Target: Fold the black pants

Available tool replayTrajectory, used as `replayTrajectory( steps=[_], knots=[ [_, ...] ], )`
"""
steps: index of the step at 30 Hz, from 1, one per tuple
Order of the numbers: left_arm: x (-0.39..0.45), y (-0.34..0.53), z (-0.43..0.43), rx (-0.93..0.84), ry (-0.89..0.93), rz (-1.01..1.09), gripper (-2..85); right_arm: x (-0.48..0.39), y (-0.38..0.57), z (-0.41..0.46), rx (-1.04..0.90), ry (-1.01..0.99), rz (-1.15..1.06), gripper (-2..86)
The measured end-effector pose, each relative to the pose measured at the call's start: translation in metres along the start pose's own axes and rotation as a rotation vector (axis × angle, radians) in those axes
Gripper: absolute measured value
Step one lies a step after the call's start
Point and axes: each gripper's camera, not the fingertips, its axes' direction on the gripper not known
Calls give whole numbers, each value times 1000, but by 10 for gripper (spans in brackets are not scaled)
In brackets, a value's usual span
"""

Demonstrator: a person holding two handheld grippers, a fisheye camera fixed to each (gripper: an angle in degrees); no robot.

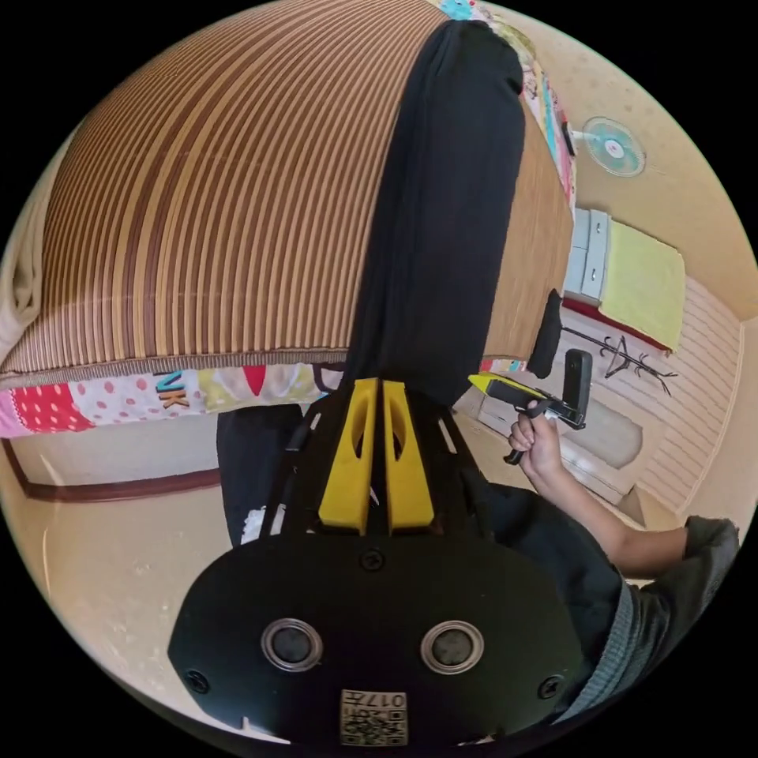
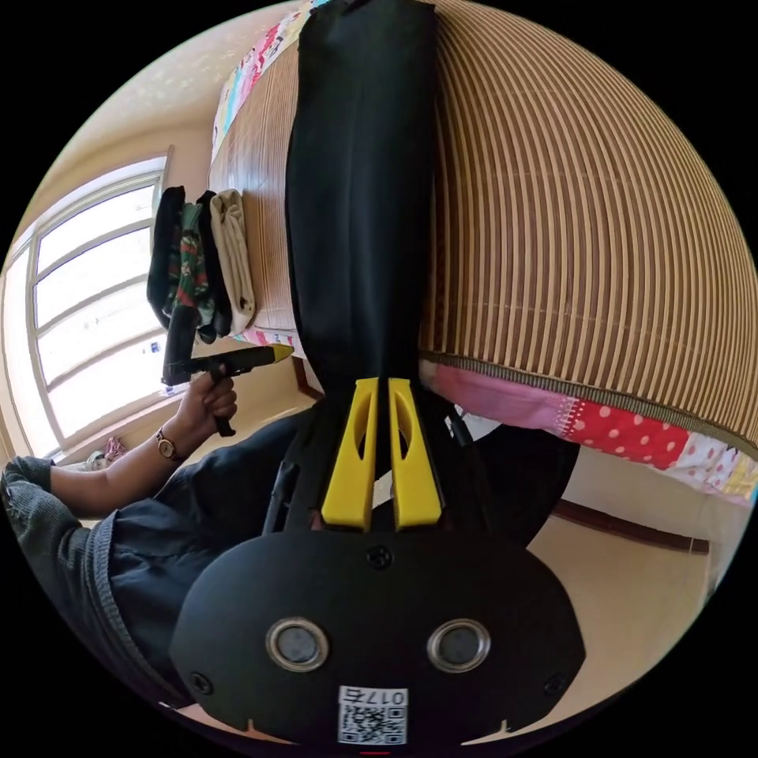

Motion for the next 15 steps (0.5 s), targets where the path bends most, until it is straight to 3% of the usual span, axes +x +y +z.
replayTrajectory(
  steps=[2, 6, 10, 15],
  knots=[
    [-1, -6, 5, 14, -25, -42, 44, 11, -7, -18, 35, -37, 0, 76],
    [4, -32, -10, 170, 137, -1, 96, 47, -27, -55, 142, -188, 7, 102],
    [9, -88, -7, 207, 198, 42, 135, 103, -81, -76, 185, -402, 49, 135],
    [33, -183, 12, 207, 245, 103, 135, 112, -150, -68, 193, -541, -16, 101]
  ],
)
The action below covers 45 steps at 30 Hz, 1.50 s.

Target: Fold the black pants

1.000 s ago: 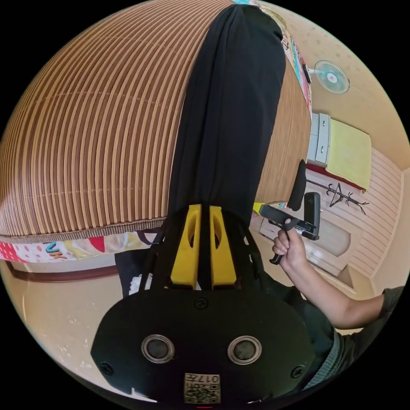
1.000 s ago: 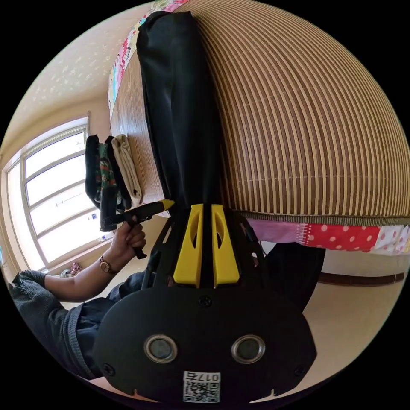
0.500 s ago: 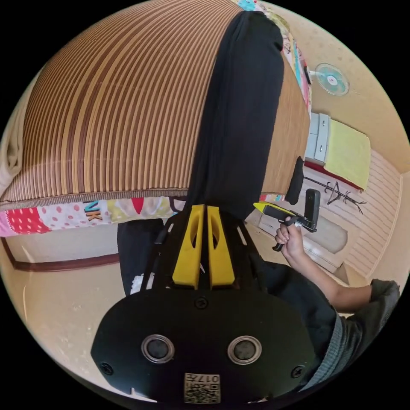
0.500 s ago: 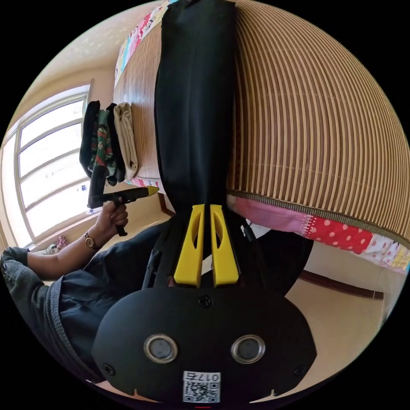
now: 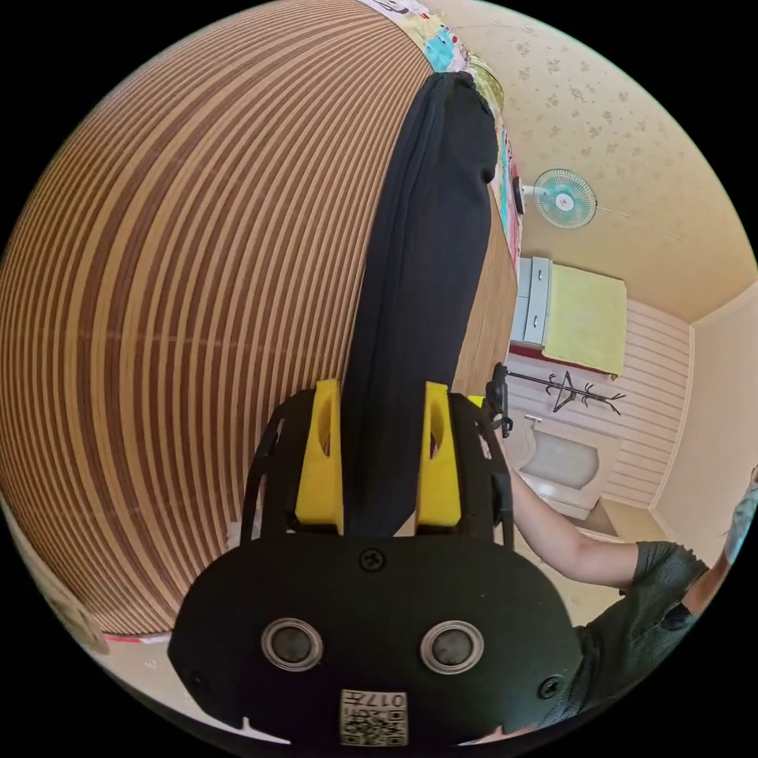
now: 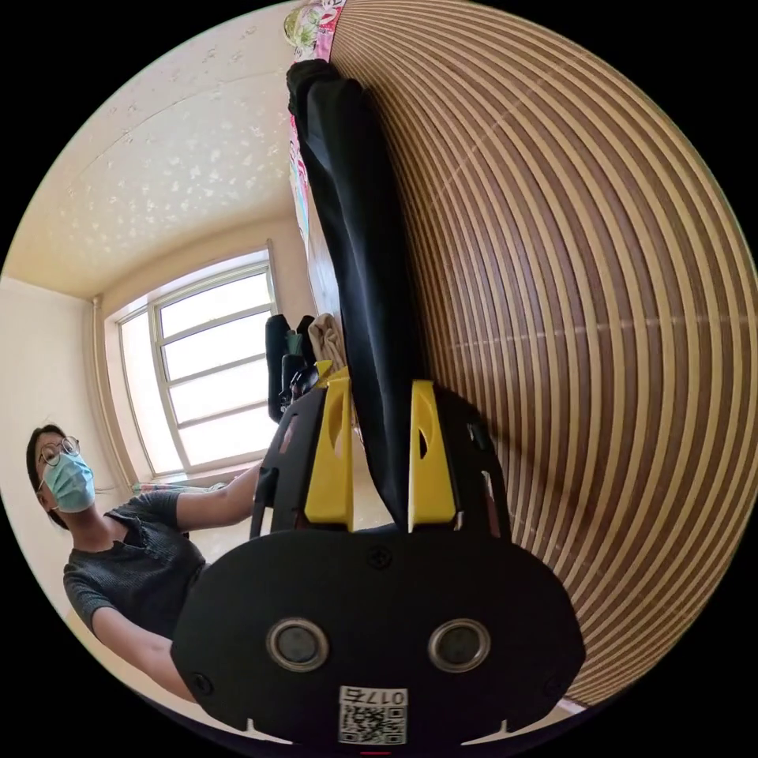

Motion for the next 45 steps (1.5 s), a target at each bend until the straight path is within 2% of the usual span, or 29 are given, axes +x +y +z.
replayTrajectory(
  steps=[4, 7, 10, 12, 15, 17, 19, 21, 23, 29, 32, 35, 39, 45],
  knots=[
    [7, -28, 37, -56, -82, -56, 62, -4, -17, 20, -45, 16, -27, 50],
    [11, -22, 50, -82, -56, -43, 49, -7, 3, 8, -36, -113, -66, 31],
    [27, -2, 42, -91, 129, 61, 45, -30, 42, -17, 1, -249, -159, 21],
    [50, 28, 26, -65, 317, 168, 44, -55, 72, -33, 14, -340, -235, 19],
    [88, 73, 7, -36, 474, 285, 43, -108, 125, -59, 33, -424, -369, 19],
    [115, 99, -5, -11, 515, 337, 43, -161, 165, -78, 38, -428, -487, 18],
    [148, 123, -14, -8, 513, 408, 43, -193, 188, -88, 40, -381, -558, 18],
    [195, 152, -19, -24, 424, 514, 42, -212, 204, -95, 40, -378, -558, 18],
    [220, 169, -24, 25, 378, 537, 41, -243, 225, -100, -10, -385, -649, 19],
    [300, 212, -28, 124, 511, 696, 40, -298, 260, -118, -159, -535, -834, 24],
    [343, 231, -19, 138, 549, 806, 40, -298, 273, -124, -213, -612, -832, 33],
    [382, 252, -9, 135, 531, 914, 40, -285, 286, -126, -212, -607, -802, 53],
    [418, 272, 8, 131, 461, 982, 40, -268, 296, -117, -195, -577, -743, 100],
    [454, 287, 38, 97, 384, 1050, 40, -261, 301, -90, -222, -646, -735, 158]
  ],
)
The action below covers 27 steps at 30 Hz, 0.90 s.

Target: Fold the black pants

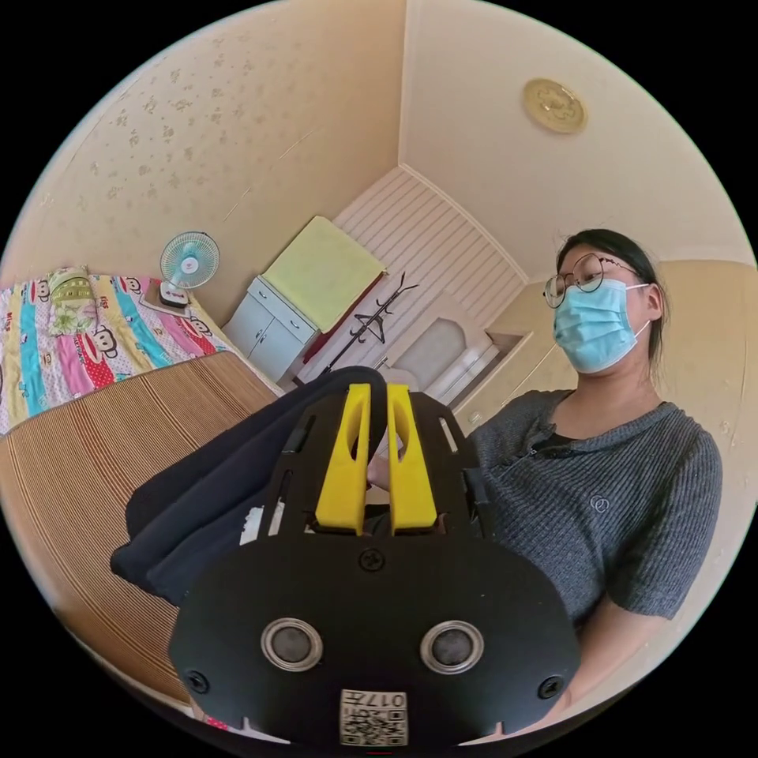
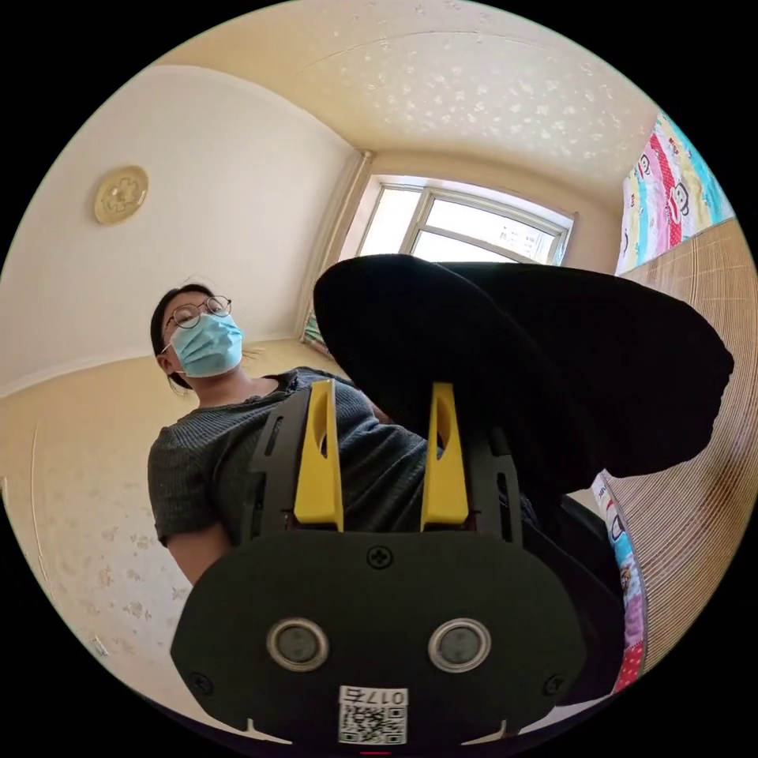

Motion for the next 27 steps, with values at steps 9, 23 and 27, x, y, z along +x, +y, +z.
replayTrajectory(
  steps=[9, 23, 27],
  knots=[
    [20, -17, 6, 48, 131, 102, 40, -14, -33, 17, 23, -174, -80, 205],
    [9, -7, -25, 271, 600, 266, 41, -131, -62, 75, -74, -267, -339, 171],
    [15, -4, -35, 399, 825, 415, 40, -127, -37, 91, -75, -143, -310, 165]
  ],
)
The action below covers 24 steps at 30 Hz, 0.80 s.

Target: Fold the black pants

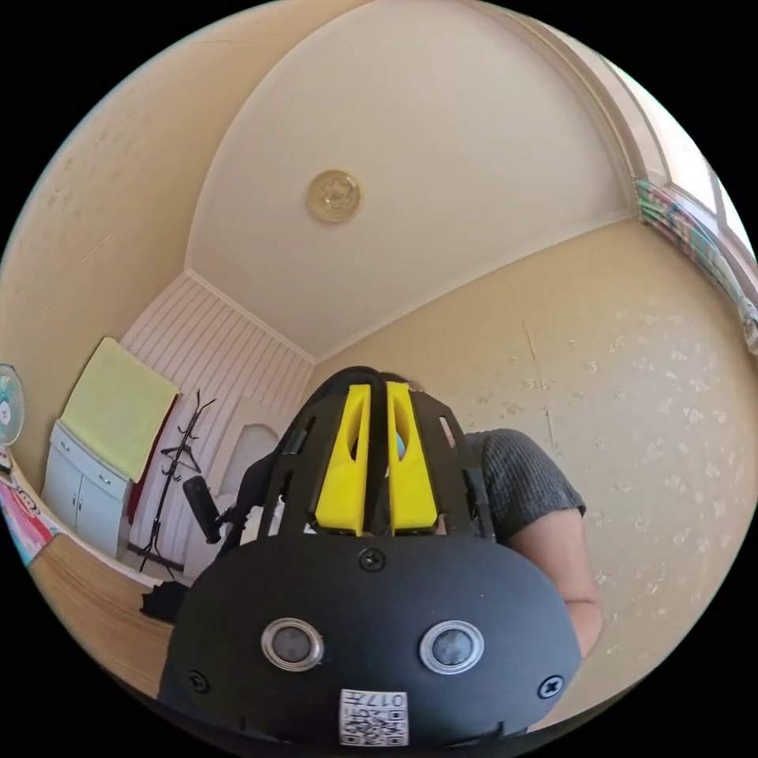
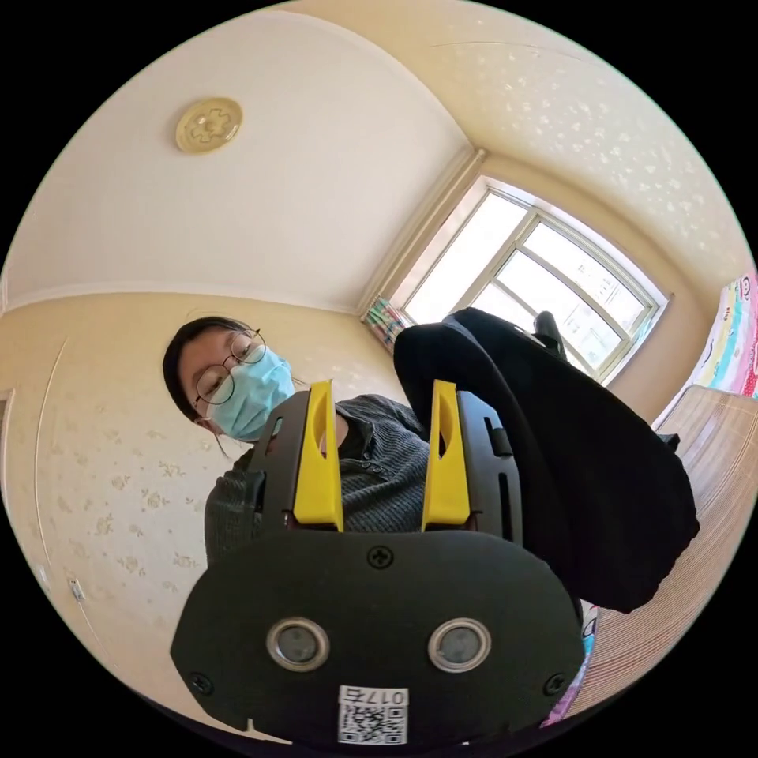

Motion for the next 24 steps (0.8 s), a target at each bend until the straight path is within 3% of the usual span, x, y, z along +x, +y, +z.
replayTrajectory(
  steps=[9, 17, 24],
  knots=[
    [12, -22, -5, 194, 195, 127, 40, 34, 49, 50, 34, -165, 48, 162],
    [15, -25, 2, 148, 168, 111, 40, 66, 31, 106, 54, -243, 98, 225],
    [11, -22, -10, 138, 62, 38, 41, 68, -7, 130, 51, -184, 116, 213]
  ],
)
